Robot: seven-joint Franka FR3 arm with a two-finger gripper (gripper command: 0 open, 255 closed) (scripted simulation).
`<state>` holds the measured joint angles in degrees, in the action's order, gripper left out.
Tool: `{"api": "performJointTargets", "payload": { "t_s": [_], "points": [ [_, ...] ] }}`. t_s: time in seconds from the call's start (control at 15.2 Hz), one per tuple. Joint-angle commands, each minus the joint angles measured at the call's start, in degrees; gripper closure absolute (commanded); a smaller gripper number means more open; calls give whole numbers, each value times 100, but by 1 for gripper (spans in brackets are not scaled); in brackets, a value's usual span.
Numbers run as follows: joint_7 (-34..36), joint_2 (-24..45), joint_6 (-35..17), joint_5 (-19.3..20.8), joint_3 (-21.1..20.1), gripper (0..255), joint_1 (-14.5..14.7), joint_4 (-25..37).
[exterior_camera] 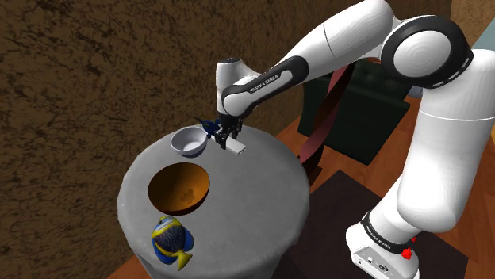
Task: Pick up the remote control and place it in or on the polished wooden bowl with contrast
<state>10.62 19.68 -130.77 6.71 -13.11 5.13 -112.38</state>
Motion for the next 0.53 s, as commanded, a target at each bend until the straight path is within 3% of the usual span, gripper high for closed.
{"api": "performJointTargets", "payload": {
  "t_s": [0.0, 0.46],
  "points": [
    [-19, -83, 127, -29, -14, 255, -7, 50],
    [-91, -373, 583, -132, -53, 255, -34, 225]
  ]
}}
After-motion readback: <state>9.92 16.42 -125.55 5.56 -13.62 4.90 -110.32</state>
